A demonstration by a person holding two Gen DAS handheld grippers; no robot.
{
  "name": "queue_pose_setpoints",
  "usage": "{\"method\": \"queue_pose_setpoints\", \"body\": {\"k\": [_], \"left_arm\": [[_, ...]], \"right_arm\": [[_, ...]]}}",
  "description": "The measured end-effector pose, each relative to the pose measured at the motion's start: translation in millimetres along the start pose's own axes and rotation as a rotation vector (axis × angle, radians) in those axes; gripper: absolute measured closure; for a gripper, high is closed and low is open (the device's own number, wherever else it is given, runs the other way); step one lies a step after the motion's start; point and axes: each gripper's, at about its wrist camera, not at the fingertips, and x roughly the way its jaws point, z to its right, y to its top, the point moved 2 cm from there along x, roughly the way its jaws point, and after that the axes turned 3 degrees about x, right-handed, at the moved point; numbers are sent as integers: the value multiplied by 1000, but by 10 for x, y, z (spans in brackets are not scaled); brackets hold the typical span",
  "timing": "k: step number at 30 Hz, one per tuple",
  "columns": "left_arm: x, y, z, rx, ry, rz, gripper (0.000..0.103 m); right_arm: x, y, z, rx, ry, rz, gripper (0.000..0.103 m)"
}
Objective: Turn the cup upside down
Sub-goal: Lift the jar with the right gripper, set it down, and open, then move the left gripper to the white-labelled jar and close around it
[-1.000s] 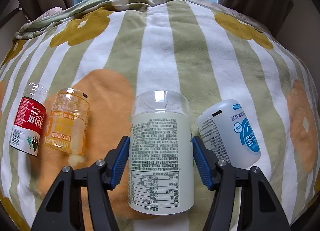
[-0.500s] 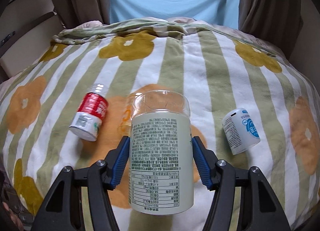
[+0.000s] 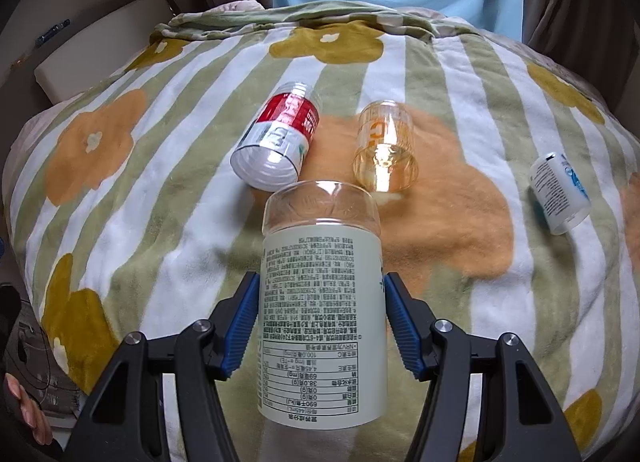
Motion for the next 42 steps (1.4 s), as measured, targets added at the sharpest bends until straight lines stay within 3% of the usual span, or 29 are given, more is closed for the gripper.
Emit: {"method": "queue_pose_setpoints", "body": {"k": [10,19,21,25,28,32,35,39,42], "left_arm": [[40,-104,-203,-103,-52,-61,0],[59,-91,-173,-86,-29,-79,0],[58,-42,-143,-71,-7,-89,0],[28,167,-38,-24,16,-96,0],[-2,394,117,13,16,-83,0],[93,665,418,57,-17,-94,0],[331,776,668,47,-92,-177,0],[834,762,1046,40,-152,-381,0],[1210,630,1302,31,-173,-550,0]], "right_arm": [[335,-71,-70,35,-6,-86,45],[344,-53,-32,45,25,-104,43],[262,-41,8,66,43,-83,33],[-90,-11,147,73,104,7,26],[-435,-27,302,82,149,111,1],[-850,-139,518,93,210,252,0],[-1055,-279,627,39,186,313,0],[-1274,-530,748,-63,83,395,0],[-1372,-694,840,-85,52,473,0]]}}
